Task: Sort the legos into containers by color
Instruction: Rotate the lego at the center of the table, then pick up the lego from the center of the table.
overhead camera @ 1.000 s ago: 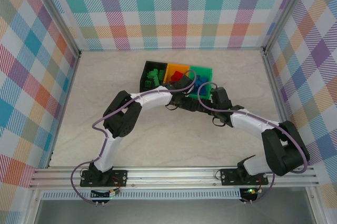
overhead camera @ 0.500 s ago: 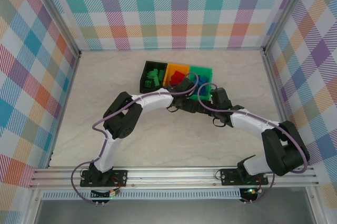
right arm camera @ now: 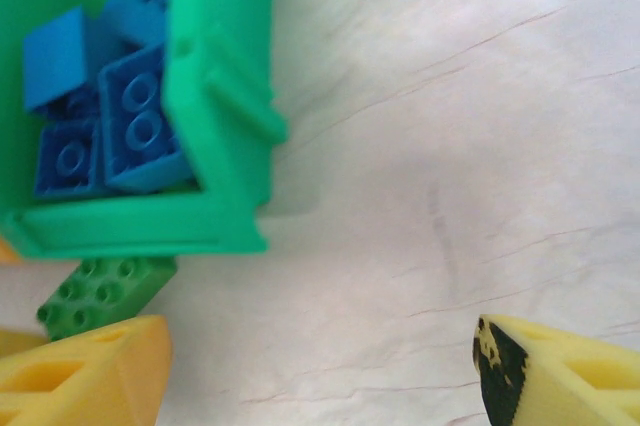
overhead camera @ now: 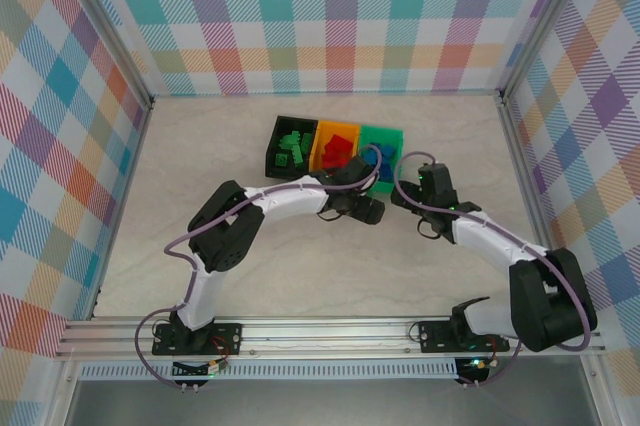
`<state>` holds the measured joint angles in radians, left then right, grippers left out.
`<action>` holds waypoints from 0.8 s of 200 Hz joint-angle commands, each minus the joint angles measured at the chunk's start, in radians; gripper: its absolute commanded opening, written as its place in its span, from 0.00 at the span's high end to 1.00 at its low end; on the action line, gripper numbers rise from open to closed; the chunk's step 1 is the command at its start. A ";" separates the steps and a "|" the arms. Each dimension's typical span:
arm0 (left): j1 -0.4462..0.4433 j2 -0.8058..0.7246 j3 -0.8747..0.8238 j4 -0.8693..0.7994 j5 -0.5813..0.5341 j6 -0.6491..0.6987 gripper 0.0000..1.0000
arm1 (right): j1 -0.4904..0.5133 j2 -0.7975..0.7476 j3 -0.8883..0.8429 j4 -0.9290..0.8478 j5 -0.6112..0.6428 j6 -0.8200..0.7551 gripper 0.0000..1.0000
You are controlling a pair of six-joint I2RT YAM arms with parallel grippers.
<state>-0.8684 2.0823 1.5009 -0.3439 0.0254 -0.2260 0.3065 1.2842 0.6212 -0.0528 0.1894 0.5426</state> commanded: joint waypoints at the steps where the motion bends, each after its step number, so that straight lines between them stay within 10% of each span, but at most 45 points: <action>1: -0.005 -0.029 0.032 -0.024 -0.024 0.019 0.15 | -0.035 -0.030 -0.029 0.017 -0.013 0.024 0.20; 160: 0.006 0.118 0.218 -0.185 -0.146 0.082 0.17 | -0.068 -0.006 -0.038 0.042 -0.086 0.048 0.20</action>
<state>-0.8719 2.1551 1.6848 -0.5186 -0.1287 -0.1478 0.2447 1.2709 0.5980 -0.0376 0.1169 0.5732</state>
